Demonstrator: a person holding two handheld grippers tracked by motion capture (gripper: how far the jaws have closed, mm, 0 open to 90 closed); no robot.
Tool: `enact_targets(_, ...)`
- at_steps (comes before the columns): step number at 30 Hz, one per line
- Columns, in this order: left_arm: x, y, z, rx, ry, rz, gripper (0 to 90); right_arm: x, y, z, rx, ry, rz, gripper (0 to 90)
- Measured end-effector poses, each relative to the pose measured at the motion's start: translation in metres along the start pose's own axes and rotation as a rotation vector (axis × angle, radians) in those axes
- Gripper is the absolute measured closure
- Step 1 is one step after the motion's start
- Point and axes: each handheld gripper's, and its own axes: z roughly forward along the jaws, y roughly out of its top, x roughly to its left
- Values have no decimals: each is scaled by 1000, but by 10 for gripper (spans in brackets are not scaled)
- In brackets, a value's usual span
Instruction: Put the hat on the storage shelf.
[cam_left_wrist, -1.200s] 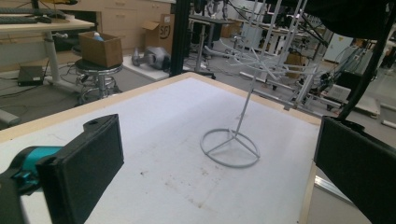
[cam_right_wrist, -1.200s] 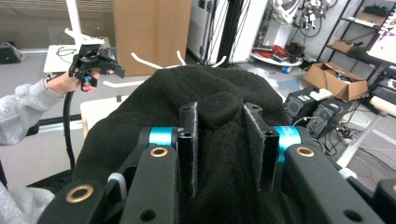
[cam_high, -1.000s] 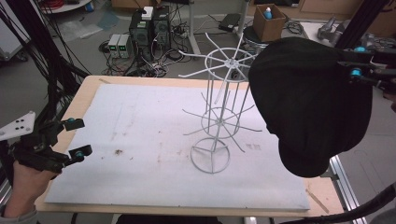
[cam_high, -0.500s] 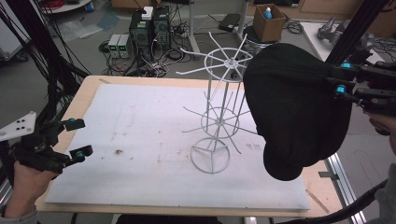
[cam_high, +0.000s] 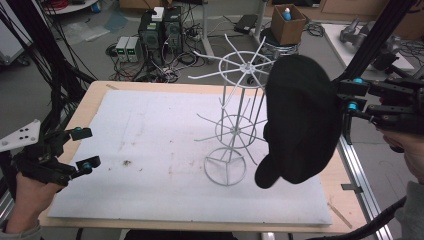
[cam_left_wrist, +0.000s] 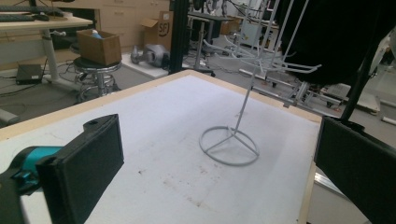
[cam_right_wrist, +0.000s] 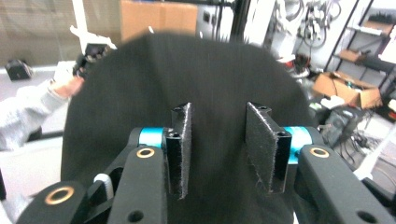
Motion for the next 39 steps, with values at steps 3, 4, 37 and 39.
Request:
enact_targets(3,-1,1,0,-5,-1,3,17,0,0,2,1,4,4,634)
enact_targets(4,-1,1,-1,-7,-1,5,17,-1,0,4,12,4,7,634)
enact_targets(37,0,1,-2,-9,1,1,17,-6,4,21,35,-79,79,5)
enact_targets(39,0,1,-2,-9,3,4,17,-5,2,20,33,-82,81,5)
